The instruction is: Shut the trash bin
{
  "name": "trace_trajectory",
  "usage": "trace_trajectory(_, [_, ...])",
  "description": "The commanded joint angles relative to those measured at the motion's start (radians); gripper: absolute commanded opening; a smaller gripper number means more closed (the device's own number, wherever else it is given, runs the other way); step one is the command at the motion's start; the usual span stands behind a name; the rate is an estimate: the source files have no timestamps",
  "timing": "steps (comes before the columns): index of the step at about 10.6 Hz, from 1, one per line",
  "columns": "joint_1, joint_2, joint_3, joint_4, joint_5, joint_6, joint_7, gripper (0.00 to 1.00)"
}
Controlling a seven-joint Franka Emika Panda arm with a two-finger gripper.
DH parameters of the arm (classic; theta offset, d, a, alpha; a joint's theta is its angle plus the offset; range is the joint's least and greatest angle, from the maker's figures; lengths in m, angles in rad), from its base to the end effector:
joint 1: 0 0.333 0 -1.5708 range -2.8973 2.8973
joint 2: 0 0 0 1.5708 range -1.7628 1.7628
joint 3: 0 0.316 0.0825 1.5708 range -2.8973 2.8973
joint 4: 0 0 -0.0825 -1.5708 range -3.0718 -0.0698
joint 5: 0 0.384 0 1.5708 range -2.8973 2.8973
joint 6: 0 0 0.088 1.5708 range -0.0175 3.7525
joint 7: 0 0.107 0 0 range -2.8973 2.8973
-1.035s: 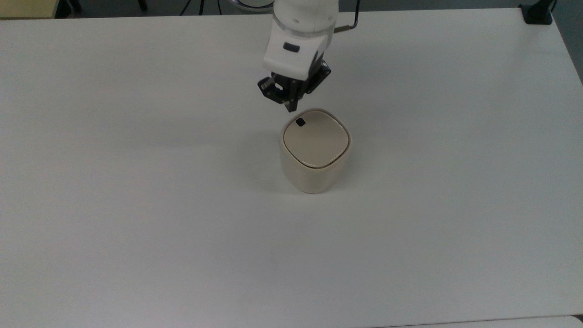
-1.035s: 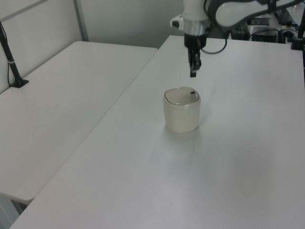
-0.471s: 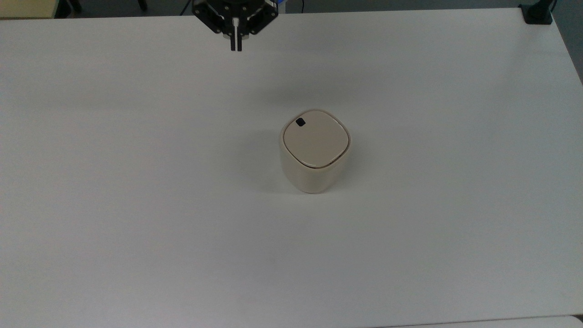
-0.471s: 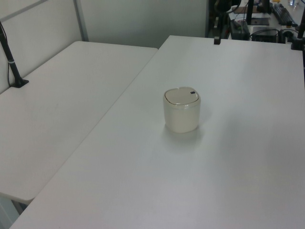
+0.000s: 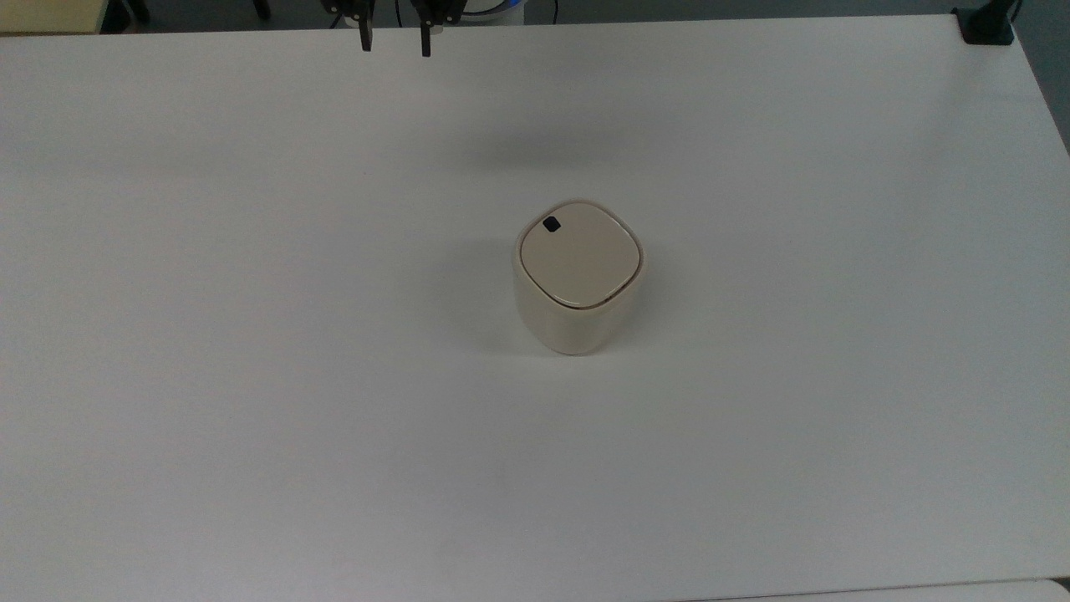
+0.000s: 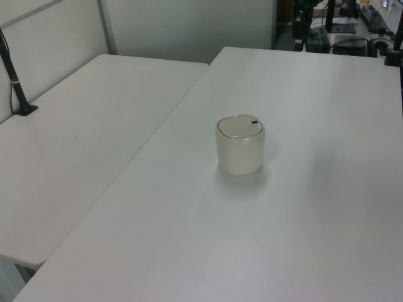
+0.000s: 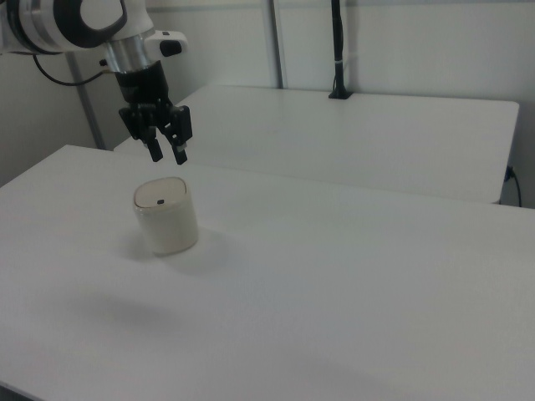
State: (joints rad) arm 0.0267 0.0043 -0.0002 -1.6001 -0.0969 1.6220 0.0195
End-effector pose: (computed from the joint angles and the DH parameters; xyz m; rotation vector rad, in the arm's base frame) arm 0.5604 0.0049 0.6132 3.0450 0.0169 0.0302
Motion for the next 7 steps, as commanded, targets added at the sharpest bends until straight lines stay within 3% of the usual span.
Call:
trace_trajectory(1, [0.005, -0.023, 0.005, -0.032, 0.008, -0.002, 0.036, 1.00])
trace_trajectory(7, [0.005, -0.023, 0.005, -0.031, 0.026, -0.002, 0.039, 1.00])
